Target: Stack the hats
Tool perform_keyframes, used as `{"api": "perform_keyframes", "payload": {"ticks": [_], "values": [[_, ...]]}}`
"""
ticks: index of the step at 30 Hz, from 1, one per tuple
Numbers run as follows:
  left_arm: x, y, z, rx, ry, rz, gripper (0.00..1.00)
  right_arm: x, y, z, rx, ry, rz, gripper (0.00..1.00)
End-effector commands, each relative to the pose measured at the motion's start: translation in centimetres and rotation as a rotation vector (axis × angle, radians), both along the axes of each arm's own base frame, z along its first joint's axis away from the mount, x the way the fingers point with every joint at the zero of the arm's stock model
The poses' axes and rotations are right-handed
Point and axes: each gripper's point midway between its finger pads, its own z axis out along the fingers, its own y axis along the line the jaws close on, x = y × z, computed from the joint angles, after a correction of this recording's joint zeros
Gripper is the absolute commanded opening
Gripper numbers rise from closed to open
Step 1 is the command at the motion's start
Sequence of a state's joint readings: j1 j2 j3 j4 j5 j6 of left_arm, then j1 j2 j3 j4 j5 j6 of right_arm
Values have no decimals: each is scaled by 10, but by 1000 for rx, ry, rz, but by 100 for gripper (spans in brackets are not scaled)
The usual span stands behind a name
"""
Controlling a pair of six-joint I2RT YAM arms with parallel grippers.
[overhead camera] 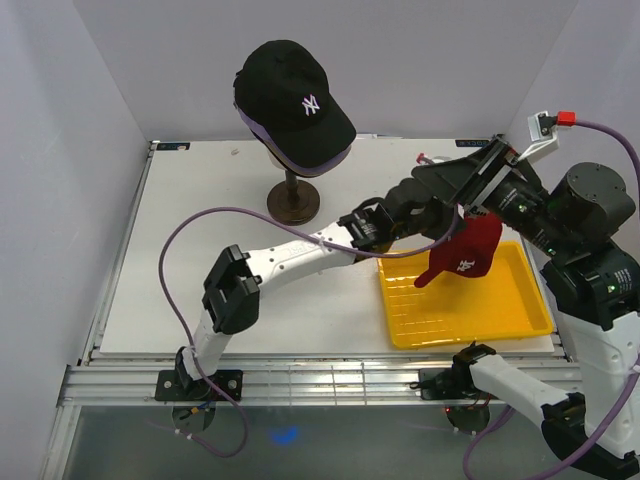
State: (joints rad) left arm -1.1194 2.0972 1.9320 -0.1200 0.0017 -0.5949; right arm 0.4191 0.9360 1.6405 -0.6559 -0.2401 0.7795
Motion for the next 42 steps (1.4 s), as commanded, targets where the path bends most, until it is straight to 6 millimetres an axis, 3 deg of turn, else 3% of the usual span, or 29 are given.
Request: {"api": "perform_keyframes", "payload": {"ticks": [1,4,5,8,11,16,18,19,21,22,25,30,34,42], "values": [[-8,25,112,-257,-24,-17,0,-5,-11,31,49,-71,-48,89],[5,41,149,-346,-40,-10,0,-11,-12,43,84,-81,-46,89],[15,50,168,-382,-54,1,0,-12,-11,43,98,-68,-41,89],[20,59,209,-476,-58,-37,0,-22,-9,44,142,-67,-8,89],[30,69,236,-534,-69,-45,0,-31,-16,37,189,-41,-26,89],[41,95,282,-641,-108,-9,0,-41,-38,5,267,19,-130,89],[46,111,299,-685,-107,25,0,-45,-41,-6,281,34,-139,89],[47,115,304,-698,-105,35,0,-39,-37,-23,288,83,-139,89],[49,129,318,-745,-92,62,0,-41,-34,-25,324,59,-112,90],[50,131,317,-751,-80,69,0,-33,-26,-45,328,102,-96,91],[46,141,327,-792,-52,78,0,-31,-17,-41,371,42,-34,93],[41,159,342,-822,-36,103,0,-16,-10,-62,368,34,-32,94],[34,173,348,-846,-13,118,0,-13,-14,-54,431,-34,-44,98],[28,193,346,-888,31,138,0,-7,-18,-36,536,-140,-48,95]]}}
